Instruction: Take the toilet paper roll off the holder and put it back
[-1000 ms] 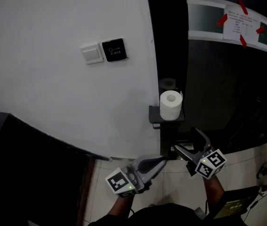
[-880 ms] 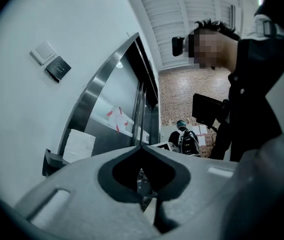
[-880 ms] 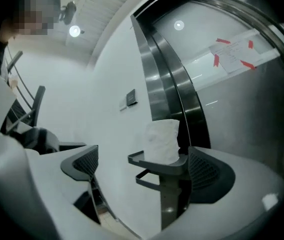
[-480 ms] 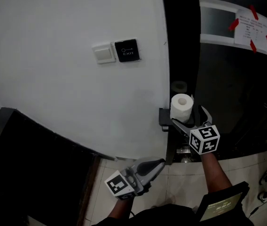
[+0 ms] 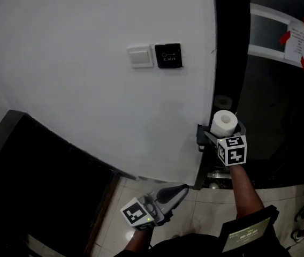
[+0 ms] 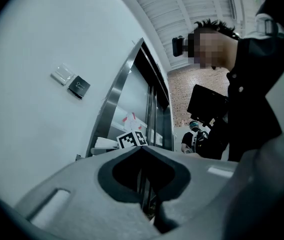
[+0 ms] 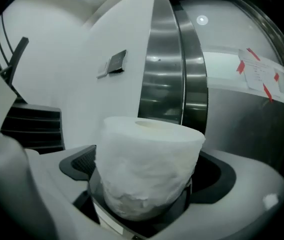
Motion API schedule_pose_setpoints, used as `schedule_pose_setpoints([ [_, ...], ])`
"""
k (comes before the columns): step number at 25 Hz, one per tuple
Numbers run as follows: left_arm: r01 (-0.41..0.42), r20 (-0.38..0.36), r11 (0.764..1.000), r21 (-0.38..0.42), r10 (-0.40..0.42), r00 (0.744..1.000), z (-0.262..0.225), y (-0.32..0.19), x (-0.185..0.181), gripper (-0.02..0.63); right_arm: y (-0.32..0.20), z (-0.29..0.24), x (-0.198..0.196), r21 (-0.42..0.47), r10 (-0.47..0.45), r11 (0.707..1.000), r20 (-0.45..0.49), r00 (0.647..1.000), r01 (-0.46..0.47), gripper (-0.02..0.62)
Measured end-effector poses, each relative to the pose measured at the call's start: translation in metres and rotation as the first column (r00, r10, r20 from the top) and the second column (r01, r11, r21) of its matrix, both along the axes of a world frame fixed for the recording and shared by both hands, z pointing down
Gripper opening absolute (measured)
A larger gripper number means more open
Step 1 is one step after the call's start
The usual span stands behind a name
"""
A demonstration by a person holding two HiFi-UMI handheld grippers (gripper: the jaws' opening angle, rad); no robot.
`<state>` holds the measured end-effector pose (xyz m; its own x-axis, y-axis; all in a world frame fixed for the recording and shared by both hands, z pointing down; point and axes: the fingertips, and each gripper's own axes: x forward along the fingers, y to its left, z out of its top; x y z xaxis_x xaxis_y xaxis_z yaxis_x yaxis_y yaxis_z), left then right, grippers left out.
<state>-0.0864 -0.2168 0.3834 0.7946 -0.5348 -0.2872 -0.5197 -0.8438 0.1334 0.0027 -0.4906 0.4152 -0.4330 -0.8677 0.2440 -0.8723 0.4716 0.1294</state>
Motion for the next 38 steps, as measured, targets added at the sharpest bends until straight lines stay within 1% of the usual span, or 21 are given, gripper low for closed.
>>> schedule_pose_setpoints([
  [2,0.016,-0.004,1.0,-0.01,-0.016,1.0,0.002,0.001,-0.009,0.0,-0.003,0.001,0.004,0.014,0.026,1.0,-0.026,0.999,-0.026,0.489],
  [4,0.026,-0.003,0.999,-0.018,-0.026,1.0,0.005,0.0,-0.014,0.0,-0.004,-0.001,0.005,0.032,0.034,0.999,-0.028,0.999,-0.033,0.488],
  [7,0.028,-0.005,0.999,-0.022,-0.028,1.0,0.005,-0.001,-0.016,0.0,-0.005,-0.003,0.003,0.054,0.016,0.998,-0.033,0.999,-0.014,0.48],
  [11,0.019,-0.01,1.0,-0.006,-0.019,1.0,0.0,0.001,-0.012,0.0,-0.004,-0.001,0.003,0.05,-0.017,0.999,-0.028,0.999,0.019,0.474],
  [14,0.011,-0.013,1.0,0.002,-0.011,1.0,-0.003,0.005,-0.008,0.0,-0.001,-0.004,0.0,0.054,-0.068,0.996,-0.011,0.998,0.069,0.474],
  [16,0.007,-0.012,1.0,0.001,-0.007,1.0,-0.004,0.008,-0.007,0.0,0.006,-0.014,-0.002,0.079,-0.106,0.991,0.023,0.994,0.104,0.472],
  [19,0.0,-0.011,1.0,0.003,0.0,1.0,-0.007,0.012,-0.006,0.0,0.025,-0.037,-0.002,0.126,-0.141,0.983,0.068,0.988,0.132,0.472],
  [22,-0.02,-0.006,1.0,0.008,0.02,1.0,-0.011,0.014,0.001,0.0,0.055,-0.055,0.004,0.159,-0.184,0.974,0.12,0.976,0.164,0.472],
  [24,-0.04,0.001,0.999,0.013,0.04,0.999,-0.013,0.014,0.007,0.0,0.08,-0.058,0.01,0.177,-0.219,0.965,0.131,0.967,0.194,0.474],
  [26,-0.065,0.01,0.998,0.018,0.065,0.998,-0.015,0.014,0.016,0.0,0.104,-0.056,0.021,0.189,-0.234,0.96,0.135,0.963,0.207,0.474],
  [27,-0.079,0.014,0.997,0.021,0.079,0.997,-0.016,0.014,0.021,0.0,0.116,-0.054,0.029,0.19,-0.238,0.96,0.152,0.959,0.207,0.474],
  [30,-0.121,0.027,0.992,0.025,0.12,0.992,-0.017,0.014,0.037,0.0,0.153,-0.05,0.05,0.197,-0.252,0.958,0.237,0.938,0.208,0.474],
  [33,-0.162,0.036,0.986,0.032,0.161,0.986,-0.019,0.014,0.055,0.0,0.19,-0.037,0.067,0.208,-0.273,0.953,0.286,0.918,0.218,0.474],
  [34,-0.176,0.039,0.984,0.038,0.174,0.984,-0.02,0.015,0.06,0.0,0.202,-0.031,0.071,0.204,-0.282,0.953,0.316,0.906,0.226,0.474],
  [35,-0.189,0.042,0.981,0.041,0.187,0.981,-0.02,0.017,0.065,0.0,0.213,-0.024,0.075,0.2,-0.295,0.951,0.359,0.885,0.236,0.474],
  [38,-0.217,0.048,0.975,0.039,0.215,0.975,-0.018,0.023,0.075,0.0,0.245,-0.009,0.078,0.201,-0.328,0.944,0.498,0.802,0.262,0.474],
])
